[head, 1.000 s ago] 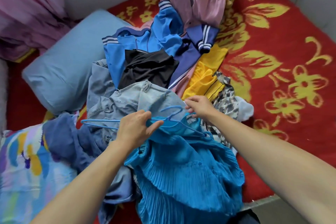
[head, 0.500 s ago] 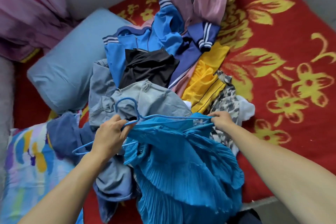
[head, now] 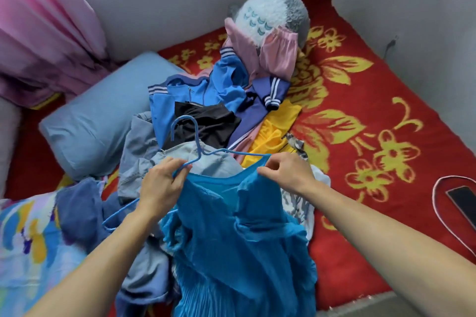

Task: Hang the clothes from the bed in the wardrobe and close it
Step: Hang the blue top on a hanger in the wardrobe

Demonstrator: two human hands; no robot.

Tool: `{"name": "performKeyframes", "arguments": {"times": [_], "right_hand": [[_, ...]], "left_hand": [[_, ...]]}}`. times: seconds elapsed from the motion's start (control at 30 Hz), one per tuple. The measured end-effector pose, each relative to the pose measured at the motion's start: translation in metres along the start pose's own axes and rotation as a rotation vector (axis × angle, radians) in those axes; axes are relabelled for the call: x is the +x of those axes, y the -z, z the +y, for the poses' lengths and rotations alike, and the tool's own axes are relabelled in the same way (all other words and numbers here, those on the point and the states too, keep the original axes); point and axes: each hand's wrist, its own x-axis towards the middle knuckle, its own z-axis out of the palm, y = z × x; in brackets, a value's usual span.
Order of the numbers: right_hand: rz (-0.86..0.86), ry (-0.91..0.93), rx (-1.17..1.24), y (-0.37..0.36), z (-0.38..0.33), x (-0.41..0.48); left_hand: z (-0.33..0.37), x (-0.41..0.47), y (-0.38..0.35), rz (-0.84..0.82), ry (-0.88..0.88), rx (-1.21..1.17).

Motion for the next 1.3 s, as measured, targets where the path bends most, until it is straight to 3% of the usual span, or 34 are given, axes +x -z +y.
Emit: {"name": "performKeyframes", "arguments": {"times": [0.07, 0.13, 0.27, 0.5, 0.67, 0.83, 1.07, 1.3], "right_hand": [[0.360, 0.156, -0.169, 0.017, -0.013, -0.004], [0.422, 0.356, -0.189, 0.034, -0.032, -0.004], [0.121, 0.599, -0.098, 0.061, -0.080, -0.014], [0.104, 0.791, -0.108, 0.093, -0.156, -0.047], [-0.103, 0.845, -0.127, 0.085, -0.204, -0.083], [-0.258, 0.944, -0.051, 0.058, -0.263, -0.141], [-0.608, 1.070, -0.026, 0.000, -0.346, -0.282], [-0.841, 1.171, -0.020, -0.087, -0.359, -0.477]], "left_hand": [[0.015, 0.001, 0.016, 0.056, -0.052, -0.056], [0.030, -0.003, 0.034, 0.088, -0.101, -0.058], [0.044, -0.017, 0.068, 0.193, -0.091, -0.072], [0.007, -0.093, 0.115, 0.310, 0.146, 0.064], [-0.013, -0.165, 0.131, 0.360, 0.322, 0.068], [-0.015, -0.243, 0.162, 0.534, 0.471, 0.050], [-0.011, -0.436, 0.229, 0.703, 0.747, 0.156], [0.055, -0.684, 0.248, 0.771, 0.992, 0.234]]}}
